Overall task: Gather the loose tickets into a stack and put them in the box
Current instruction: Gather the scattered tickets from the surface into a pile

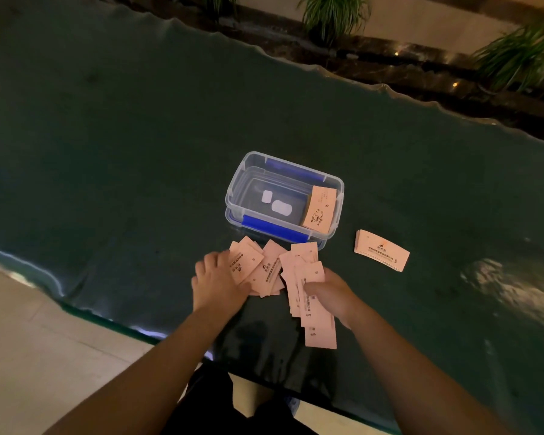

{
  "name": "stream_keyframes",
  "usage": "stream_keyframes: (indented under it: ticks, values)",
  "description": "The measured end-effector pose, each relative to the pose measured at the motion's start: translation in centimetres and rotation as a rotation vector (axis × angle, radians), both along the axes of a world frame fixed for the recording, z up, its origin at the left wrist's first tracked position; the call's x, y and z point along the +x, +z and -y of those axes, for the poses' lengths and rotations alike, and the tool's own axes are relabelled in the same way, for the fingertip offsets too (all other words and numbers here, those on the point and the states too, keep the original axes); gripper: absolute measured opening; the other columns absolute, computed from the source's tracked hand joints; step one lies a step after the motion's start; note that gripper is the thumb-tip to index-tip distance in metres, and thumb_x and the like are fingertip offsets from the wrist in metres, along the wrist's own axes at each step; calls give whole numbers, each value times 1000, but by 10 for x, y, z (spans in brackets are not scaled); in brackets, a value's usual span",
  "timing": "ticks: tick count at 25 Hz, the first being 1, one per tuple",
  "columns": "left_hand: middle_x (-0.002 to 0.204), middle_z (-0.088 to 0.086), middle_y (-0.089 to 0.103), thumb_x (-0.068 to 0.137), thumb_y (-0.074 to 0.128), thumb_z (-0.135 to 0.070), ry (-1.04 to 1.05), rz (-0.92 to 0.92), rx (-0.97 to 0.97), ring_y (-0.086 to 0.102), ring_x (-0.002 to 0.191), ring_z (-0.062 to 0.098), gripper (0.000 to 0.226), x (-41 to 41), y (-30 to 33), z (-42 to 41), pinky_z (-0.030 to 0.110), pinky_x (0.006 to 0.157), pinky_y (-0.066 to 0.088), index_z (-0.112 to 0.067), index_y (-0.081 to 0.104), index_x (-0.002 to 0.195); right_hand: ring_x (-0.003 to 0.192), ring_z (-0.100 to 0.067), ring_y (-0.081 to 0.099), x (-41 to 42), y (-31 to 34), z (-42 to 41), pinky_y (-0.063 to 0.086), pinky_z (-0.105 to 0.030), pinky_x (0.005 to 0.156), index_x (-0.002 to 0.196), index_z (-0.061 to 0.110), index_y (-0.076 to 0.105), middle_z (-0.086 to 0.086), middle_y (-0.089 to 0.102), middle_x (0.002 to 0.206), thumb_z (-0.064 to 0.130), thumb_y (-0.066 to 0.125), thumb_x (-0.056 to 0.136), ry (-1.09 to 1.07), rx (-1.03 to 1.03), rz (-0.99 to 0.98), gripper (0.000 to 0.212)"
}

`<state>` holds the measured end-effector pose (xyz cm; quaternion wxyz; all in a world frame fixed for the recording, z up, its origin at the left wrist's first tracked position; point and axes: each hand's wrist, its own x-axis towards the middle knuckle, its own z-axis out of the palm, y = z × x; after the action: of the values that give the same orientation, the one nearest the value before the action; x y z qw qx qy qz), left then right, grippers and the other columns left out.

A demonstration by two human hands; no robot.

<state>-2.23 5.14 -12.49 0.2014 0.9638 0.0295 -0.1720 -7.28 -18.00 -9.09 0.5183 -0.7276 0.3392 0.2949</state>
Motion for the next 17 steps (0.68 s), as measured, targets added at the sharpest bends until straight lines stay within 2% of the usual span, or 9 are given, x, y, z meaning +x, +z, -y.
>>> stream_keyframes:
  ticks: [2, 6, 11, 15, 17]
  values:
    - [148, 3, 45, 76, 78, -55, -28, -79, 53, 42, 135, 27, 94, 10, -6, -6, 49, 109, 42, -24, 35, 153, 132, -28, 61, 0, 1, -3, 51, -50, 104, 149, 24, 53, -6, 61, 151, 8, 62, 98, -48, 23, 4, 54]
    - [139, 3, 52, 76, 76, -59, -65, -33, 71, 49, 127, 24, 85, 8, -12, -4, 43, 103, 47, -22, 46, 146, 120, -27, 67, -5, -7, -9, 51, -57, 108, 147, 25, 56, -6, 68, 140, 4, 59, 100, -224, 201, -1, 51]
    - [139, 3, 50, 84, 69, -61, -123, 4, 102, 49, 124, 23, 75, -16, -10, 15, 42, 103, 48, -23, 48, 146, 115, -29, 73, -21, -23, -21, 60, -48, 91, 133, 28, 63, -7, 74, 129, 2, 56, 99, -367, 407, 37, 43]
    - [143, 4, 47, 94, 66, -47, -160, -15, 30, 47, 125, 23, 66, -33, -8, 28, 41, 105, 47, -24, 43, 151, 115, -32, 73, -35, -30, -20, 59, -50, 92, 127, 25, 66, -11, 76, 126, 0, 51, 99, -468, 467, 63, 40]
    - [143, 4, 47, 98, 64, -35, -197, -47, -90, 50, 122, 21, 51, -42, -9, 34, 38, 104, 50, -22, 50, 145, 111, -32, 75, -42, -33, -20, 59, -48, 86, 127, 20, 69, -10, 81, 116, -4, 49, 97, -496, 473, 80, 42]
